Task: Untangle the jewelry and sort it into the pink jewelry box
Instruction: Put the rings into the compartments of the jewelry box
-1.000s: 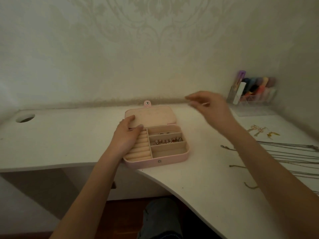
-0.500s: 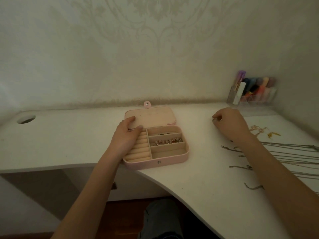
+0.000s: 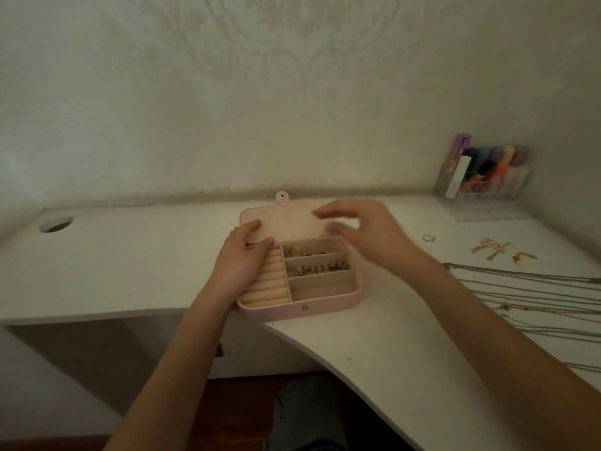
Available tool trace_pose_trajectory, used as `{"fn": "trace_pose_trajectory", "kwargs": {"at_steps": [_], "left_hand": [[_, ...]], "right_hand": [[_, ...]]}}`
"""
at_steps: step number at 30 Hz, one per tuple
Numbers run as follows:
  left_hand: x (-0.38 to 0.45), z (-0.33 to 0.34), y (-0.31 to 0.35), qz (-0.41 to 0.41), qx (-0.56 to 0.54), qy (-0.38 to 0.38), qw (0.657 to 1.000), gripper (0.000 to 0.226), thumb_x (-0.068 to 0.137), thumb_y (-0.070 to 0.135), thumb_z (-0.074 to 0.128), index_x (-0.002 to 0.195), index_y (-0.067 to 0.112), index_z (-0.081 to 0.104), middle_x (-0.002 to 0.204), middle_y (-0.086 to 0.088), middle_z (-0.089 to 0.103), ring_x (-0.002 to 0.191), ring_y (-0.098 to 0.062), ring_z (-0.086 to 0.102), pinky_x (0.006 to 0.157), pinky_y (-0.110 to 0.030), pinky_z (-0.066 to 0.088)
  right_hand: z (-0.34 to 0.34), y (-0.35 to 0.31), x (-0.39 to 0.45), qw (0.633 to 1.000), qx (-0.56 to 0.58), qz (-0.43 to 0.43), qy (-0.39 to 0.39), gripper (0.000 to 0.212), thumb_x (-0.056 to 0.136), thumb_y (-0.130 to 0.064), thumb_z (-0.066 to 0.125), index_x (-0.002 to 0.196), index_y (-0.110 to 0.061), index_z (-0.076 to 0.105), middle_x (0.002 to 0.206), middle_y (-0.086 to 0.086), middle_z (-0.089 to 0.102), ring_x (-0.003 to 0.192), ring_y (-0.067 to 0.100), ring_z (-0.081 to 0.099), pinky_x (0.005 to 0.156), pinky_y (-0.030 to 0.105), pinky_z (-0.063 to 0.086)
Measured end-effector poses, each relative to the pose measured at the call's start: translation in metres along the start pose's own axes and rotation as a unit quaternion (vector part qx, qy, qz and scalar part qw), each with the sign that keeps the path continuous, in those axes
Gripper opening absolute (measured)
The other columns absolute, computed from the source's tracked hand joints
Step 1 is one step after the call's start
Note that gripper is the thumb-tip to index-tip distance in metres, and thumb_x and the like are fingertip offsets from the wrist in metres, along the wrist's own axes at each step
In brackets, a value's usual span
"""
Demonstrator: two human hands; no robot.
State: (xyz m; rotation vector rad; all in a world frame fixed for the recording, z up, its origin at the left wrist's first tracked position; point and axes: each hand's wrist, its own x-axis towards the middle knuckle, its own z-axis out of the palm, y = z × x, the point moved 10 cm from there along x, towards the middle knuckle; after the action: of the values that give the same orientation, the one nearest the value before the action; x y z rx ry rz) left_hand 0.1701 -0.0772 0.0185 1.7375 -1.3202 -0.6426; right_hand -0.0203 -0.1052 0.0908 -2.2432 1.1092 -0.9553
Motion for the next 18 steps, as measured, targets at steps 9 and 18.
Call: {"fn": "trace_pose_trajectory", "kwargs": {"at_steps": [9, 18], "left_hand": [[0.001, 0.001, -0.002, -0.002, -0.01, 0.002, 1.0, 0.046, 0.092, 0.029, 0.056, 0.137, 0.022, 0.047, 0.129, -0.007, 0.053, 0.1, -0.014, 0.052, 0.092, -0.027, 0.039], [0.001, 0.001, -0.001, 0.0, -0.009, 0.003, 1.0, 0.047, 0.092, 0.027, 0.056, 0.137, 0.02, 0.046, 0.13, -0.008, 0.053, 0.096, -0.012, 0.051, 0.087, -0.022, 0.035]], "right_hand": [[-0.111, 0.132, -0.042, 0.922, -0.204, 0.328, 0.03, 0.036, 0.079, -0.019, 0.076, 0.111, -0.006, 0.068, 0.117, 0.014, 0.064, 0.091, 0.02, 0.057, 0.082, 0.031, 0.043], [-0.09, 0.147, -0.034, 0.912, -0.238, 0.328, 0.067, 0.023, 0.084, 0.002, 0.064, 0.098, -0.015, 0.07, 0.105, 0.016, 0.065, 0.085, 0.03, 0.064, 0.07, 0.035, 0.054]]}}
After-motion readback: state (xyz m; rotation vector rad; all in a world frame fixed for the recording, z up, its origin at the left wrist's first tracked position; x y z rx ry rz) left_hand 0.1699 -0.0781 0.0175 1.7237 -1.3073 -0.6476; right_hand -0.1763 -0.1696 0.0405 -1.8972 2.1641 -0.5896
